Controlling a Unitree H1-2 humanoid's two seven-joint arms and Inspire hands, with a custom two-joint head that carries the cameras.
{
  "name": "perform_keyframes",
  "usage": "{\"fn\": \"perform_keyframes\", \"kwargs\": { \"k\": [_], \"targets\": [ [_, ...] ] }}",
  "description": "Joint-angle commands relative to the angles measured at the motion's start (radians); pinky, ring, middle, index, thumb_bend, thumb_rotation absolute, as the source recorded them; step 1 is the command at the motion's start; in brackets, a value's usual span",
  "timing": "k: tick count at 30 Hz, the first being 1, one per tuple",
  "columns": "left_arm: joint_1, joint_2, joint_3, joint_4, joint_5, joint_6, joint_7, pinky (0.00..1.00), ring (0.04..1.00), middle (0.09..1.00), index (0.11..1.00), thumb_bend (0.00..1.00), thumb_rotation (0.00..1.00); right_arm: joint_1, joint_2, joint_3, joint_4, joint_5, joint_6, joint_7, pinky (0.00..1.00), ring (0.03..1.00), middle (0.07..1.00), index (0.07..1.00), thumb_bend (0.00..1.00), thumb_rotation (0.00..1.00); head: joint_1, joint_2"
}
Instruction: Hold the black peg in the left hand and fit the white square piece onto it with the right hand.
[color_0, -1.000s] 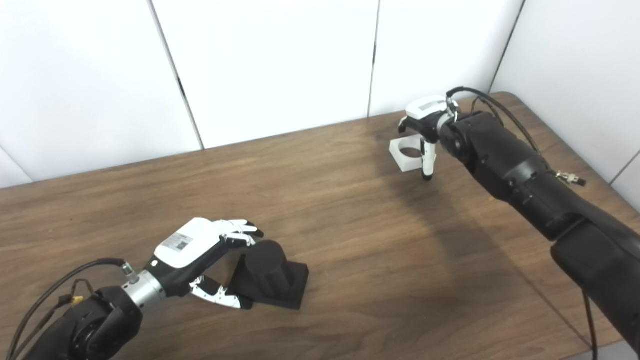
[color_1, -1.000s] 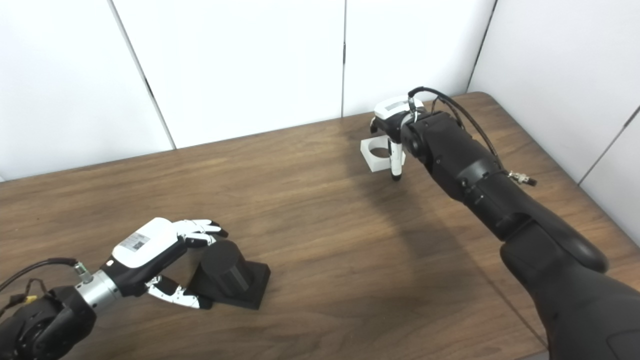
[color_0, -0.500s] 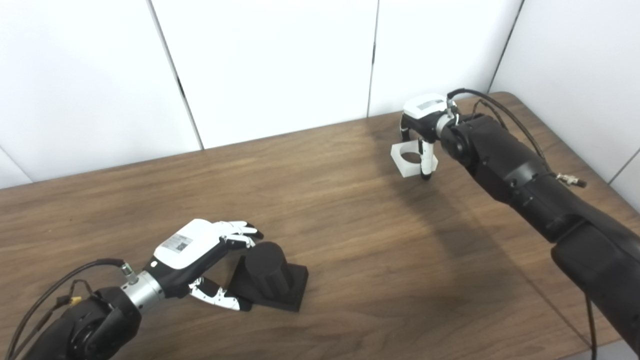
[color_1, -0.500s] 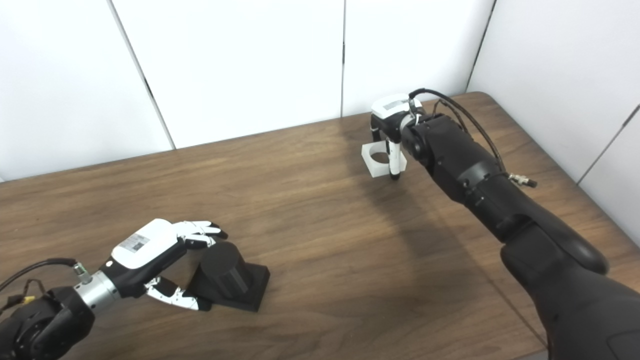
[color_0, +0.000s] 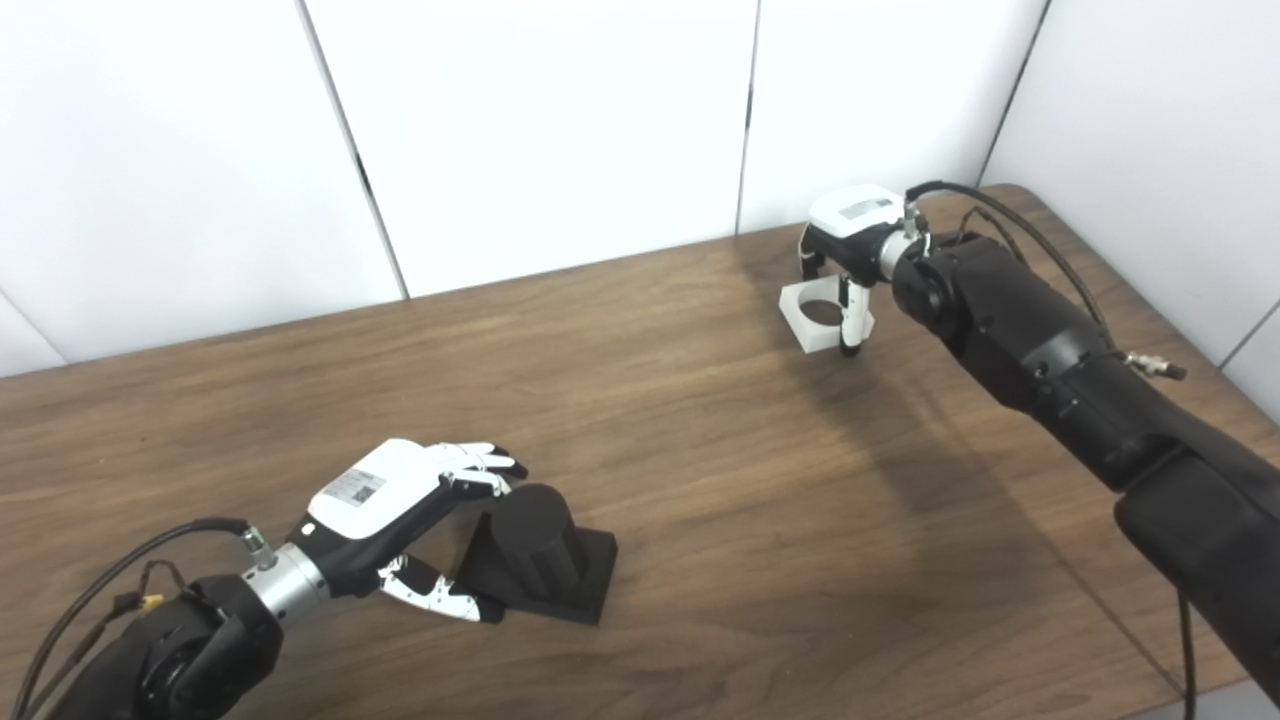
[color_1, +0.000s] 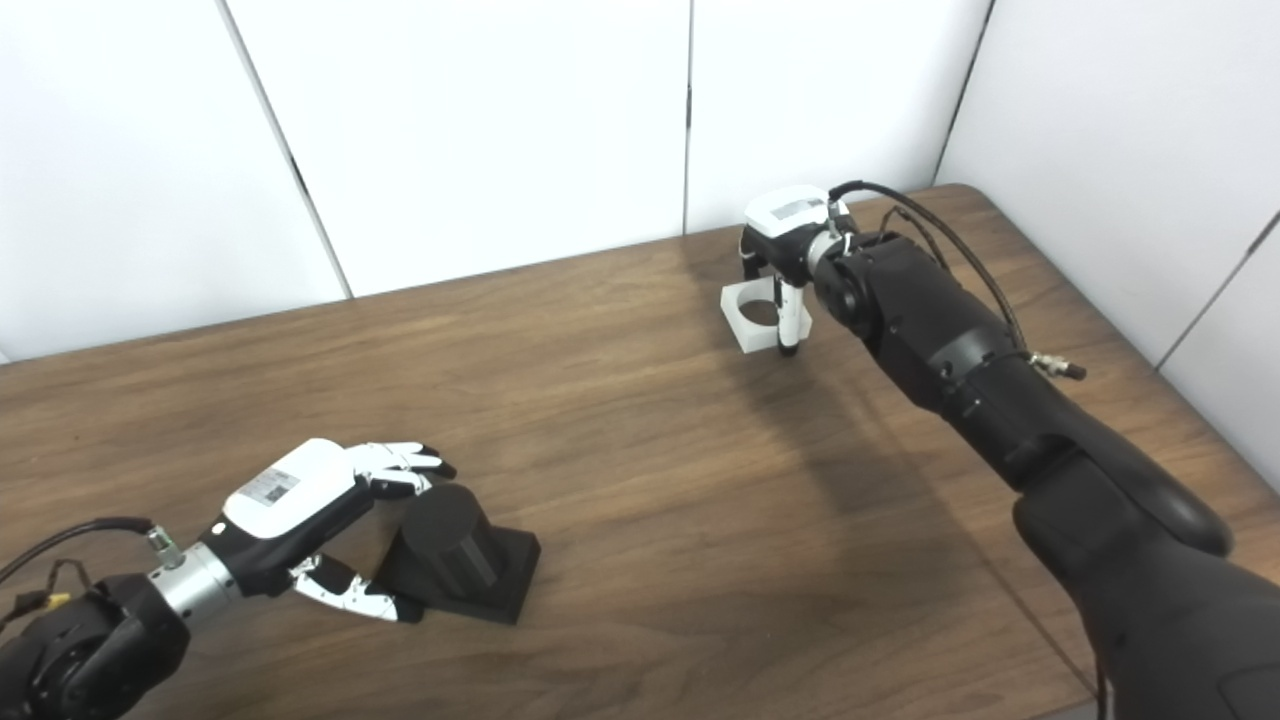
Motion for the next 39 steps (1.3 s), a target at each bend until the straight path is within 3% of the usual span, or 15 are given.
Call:
{"fn": "perform_keyframes", "kwargs": {
  "k": [1,10,20,32,39],
  "targets": [
    [0.028,0.025,-0.014,-0.001,0.055,-0.014,-0.067,0.85,0.888,0.84,0.488,0.52,0.06,-0.004,-0.018,-0.018,-0.023,0.011,-0.001,-0.028,0.75,0.798,0.75,0.481,0.52,0.13,0.0,0.001],
    [0.022,0.019,-0.007,0.002,0.06,-0.014,-0.082,0.85,0.89,0.848,0.488,0.52,0.06,0.027,-0.02,-0.069,-0.181,0.066,0.016,0.033,0.82,0.834,0.769,0.479,0.52,0.13,0.038,0.012],
    [0.013,-0.011,-0.006,0.01,0.079,0.0,-0.108,0.87,0.902,0.858,0.489,0.52,0.06,0.037,-0.035,-0.059,-0.342,0.041,-0.003,0.108,0.79,0.825,0.773,0.479,0.52,0.13,0.128,0.047],
    [-0.001,-0.052,-0.001,-0.008,0.097,0.054,-0.155,0.88,0.929,0.875,0.49,0.52,0.06,0.042,-0.029,-0.072,-0.529,0.109,-0.08,0.195,0.77,0.818,0.753,0.477,0.52,0.13,0.308,0.096],
    [-0.009,-0.072,0.005,-0.013,0.103,0.073,-0.174,0.89,0.936,0.882,0.49,0.52,0.06,0.034,-0.004,-0.087,-0.602,0.174,-0.115,0.217,0.75,0.801,0.744,0.478,0.52,0.13,0.337,0.102]
  ]
}}
